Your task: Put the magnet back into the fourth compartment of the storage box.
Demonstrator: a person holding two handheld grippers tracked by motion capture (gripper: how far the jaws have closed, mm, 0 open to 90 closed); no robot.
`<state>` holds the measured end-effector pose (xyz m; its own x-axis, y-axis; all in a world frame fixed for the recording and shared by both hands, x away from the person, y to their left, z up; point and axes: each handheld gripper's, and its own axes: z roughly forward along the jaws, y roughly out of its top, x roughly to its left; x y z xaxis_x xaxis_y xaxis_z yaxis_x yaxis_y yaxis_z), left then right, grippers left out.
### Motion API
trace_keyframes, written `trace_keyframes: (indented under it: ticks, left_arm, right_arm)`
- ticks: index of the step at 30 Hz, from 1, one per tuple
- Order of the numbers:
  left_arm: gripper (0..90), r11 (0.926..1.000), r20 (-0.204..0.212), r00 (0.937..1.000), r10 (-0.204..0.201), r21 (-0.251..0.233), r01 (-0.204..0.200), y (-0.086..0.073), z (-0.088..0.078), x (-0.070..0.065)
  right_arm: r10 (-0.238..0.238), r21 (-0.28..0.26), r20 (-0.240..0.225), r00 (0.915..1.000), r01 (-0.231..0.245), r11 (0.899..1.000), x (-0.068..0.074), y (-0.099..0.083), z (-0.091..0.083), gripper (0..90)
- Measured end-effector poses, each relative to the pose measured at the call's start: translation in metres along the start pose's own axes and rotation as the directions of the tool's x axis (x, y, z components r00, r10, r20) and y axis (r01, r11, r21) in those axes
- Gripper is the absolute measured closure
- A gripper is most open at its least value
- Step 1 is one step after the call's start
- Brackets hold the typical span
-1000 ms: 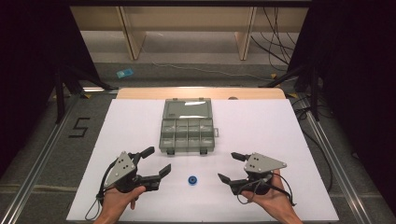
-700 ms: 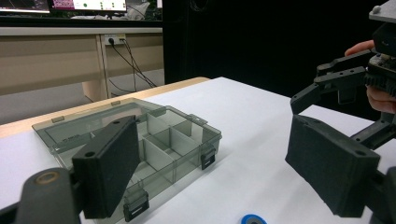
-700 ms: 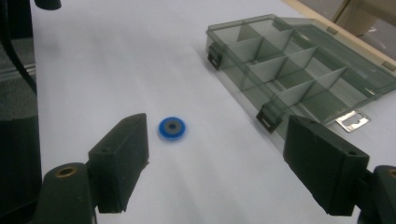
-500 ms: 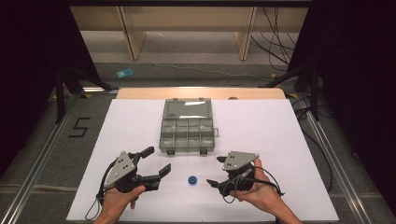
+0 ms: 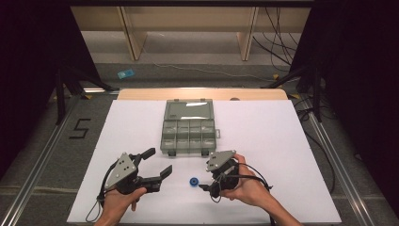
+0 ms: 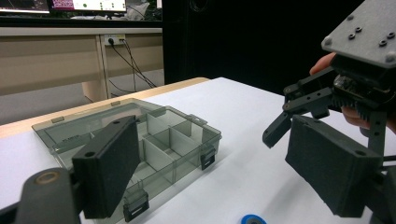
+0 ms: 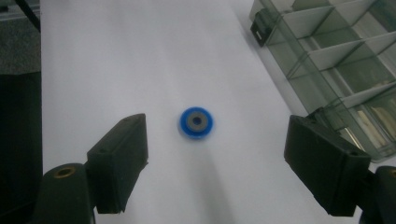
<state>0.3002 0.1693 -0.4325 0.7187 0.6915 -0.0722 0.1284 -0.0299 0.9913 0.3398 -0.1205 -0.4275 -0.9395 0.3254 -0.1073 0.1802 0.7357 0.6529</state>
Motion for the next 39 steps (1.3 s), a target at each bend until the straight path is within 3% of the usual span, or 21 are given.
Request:
trace_keyframes:
  ticks: [15, 30, 39]
  left_arm:
    - [16.7, 1.0, 0.0, 1.0, -0.001, -0.001, 0.001, 0.0, 0.0, 0.0]
    - [16.7, 1.0, 0.003, 1.0, -0.001, 0.002, 0.001, 0.0, 0.0, 0.0]
    - [16.7, 1.0, 0.003, 1.0, -0.001, 0.002, 0.001, 0.0, 0.0, 0.0]
  right_arm:
    - [-0.06, 0.087, -0.054, 0.9967, 0.065, 0.994, -0.001, 0.02, 0.022, 25.2]
    - [-0.065, 0.19, -0.109, 0.9919, 0.085, 0.978, -0.008, 0.024, 0.044, 28.6]
    - [-0.062, 0.208, -0.121, 0.9907, 0.087, 0.974, -0.009, 0.028, 0.052, 31.7]
